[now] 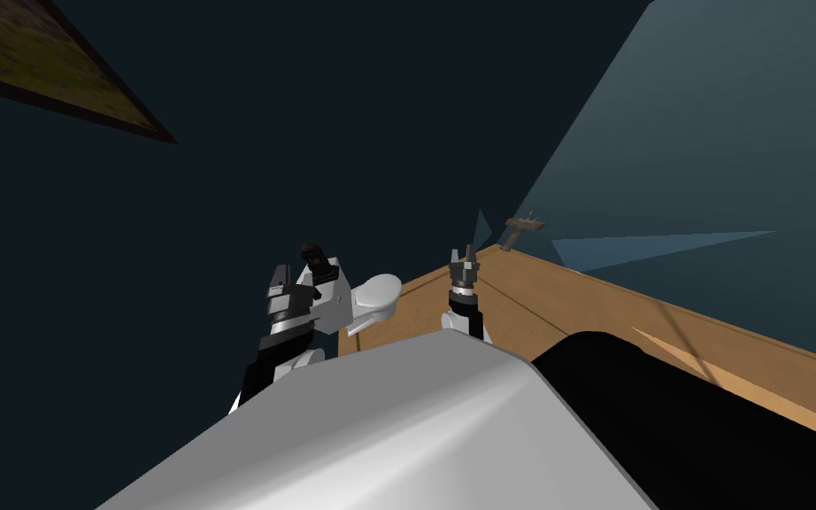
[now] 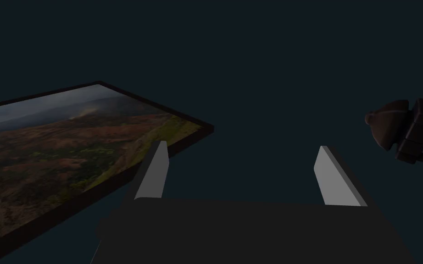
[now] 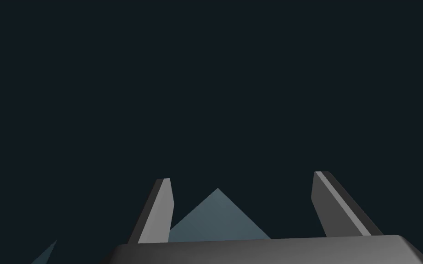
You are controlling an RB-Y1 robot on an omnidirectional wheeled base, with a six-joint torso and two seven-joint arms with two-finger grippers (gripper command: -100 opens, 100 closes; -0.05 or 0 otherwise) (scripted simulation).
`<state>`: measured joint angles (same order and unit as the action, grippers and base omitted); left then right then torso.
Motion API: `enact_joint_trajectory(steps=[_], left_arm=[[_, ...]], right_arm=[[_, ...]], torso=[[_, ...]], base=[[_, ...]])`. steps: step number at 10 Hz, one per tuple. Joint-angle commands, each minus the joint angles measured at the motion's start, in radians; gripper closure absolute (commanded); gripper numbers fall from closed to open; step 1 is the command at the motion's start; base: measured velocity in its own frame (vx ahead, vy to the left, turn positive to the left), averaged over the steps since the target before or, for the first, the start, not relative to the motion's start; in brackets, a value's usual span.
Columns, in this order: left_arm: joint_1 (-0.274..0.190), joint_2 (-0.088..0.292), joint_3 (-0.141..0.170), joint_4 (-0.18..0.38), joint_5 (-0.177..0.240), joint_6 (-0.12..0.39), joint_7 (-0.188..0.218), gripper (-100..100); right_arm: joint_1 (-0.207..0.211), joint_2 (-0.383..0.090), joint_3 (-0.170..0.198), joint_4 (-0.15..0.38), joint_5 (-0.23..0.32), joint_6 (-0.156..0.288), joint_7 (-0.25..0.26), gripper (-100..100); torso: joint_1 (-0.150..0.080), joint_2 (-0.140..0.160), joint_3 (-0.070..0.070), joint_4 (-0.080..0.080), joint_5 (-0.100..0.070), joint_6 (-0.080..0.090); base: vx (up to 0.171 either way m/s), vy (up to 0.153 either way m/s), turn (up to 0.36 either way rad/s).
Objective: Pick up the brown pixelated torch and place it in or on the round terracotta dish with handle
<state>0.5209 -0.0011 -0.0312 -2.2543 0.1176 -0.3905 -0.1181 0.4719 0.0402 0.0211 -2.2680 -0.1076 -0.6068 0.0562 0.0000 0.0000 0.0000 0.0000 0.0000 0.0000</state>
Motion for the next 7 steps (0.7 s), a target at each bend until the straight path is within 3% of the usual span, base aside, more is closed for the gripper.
enact_joint_trajectory(steps=[1,4,7], left_arm=[[0.001,0.033,0.006,0.007,-0.007,-0.001,-0.009,-100],[0.002,0.095,0.030,0.033,-0.037,-0.006,-0.043,-100],[0.002,0.131,0.065,0.076,-0.084,-0.013,-0.097,-100]], right_arm=[[0.000,0.000,0.000,0.000,0.000,0.000,0.000,0],[0.000,0.000,0.000,0.000,0.000,0.000,0.000,0],[0.000,0.000,0.000,0.000,0.000,0.000,0.000,0]], torso=[[0.000,0.000,0.000,0.000,0.000,0.000],[-0.001,0.000,0.000,0.000,0.000,0.000],[-0.001,0.000,0.000,0.000,0.000,0.000]], base=[[-0.001,-0.004,0.018],[-0.002,-0.016,0.027],[0.002,-0.024,0.055]])
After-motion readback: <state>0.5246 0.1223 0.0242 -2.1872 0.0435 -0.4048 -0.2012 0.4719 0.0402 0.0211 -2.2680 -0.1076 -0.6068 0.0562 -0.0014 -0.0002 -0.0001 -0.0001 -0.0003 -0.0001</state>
